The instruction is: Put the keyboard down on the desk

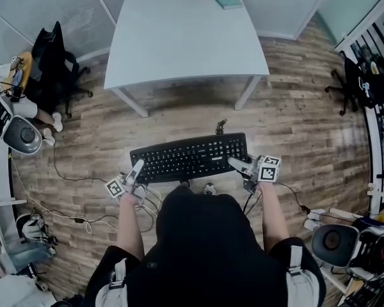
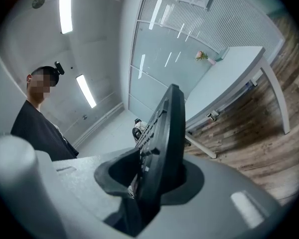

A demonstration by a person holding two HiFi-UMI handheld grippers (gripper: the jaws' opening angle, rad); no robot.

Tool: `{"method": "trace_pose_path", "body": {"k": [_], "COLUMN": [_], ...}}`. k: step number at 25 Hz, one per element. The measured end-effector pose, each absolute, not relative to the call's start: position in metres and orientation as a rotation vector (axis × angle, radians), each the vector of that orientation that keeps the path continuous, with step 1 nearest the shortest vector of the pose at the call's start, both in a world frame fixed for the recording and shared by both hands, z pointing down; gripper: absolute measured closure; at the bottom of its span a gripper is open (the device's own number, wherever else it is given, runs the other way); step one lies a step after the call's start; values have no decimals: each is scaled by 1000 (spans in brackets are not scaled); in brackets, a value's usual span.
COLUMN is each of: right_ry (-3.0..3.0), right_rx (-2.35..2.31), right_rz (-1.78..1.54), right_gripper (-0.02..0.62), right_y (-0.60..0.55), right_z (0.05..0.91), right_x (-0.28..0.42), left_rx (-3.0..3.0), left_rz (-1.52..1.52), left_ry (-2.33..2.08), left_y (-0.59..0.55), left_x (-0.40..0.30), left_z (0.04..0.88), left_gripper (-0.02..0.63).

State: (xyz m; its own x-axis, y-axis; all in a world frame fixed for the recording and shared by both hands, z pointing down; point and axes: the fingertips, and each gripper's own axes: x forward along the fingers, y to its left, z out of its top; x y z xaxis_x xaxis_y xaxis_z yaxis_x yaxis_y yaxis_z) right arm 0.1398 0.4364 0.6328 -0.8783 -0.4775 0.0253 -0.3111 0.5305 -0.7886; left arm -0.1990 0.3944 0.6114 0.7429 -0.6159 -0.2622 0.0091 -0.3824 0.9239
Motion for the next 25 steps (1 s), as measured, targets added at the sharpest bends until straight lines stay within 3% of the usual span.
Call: {"method": "trace_pose_path", "body": {"k": [7, 25], "right_ry": [2553, 2445], "right_rx": [-728, -821], "right_rz": [-1304, -1325], "right_gripper": [468, 471], "right_y": [370, 285], "right_z": [635, 643], "right_x": [86, 28], "left_rx": [1816, 1849], "left_rz": [-712, -661], "left_ry": [-443, -371], "left_y": [320, 212], "left_x": [-253, -306], "left_z": [622, 627], "left_gripper": [518, 520]}}
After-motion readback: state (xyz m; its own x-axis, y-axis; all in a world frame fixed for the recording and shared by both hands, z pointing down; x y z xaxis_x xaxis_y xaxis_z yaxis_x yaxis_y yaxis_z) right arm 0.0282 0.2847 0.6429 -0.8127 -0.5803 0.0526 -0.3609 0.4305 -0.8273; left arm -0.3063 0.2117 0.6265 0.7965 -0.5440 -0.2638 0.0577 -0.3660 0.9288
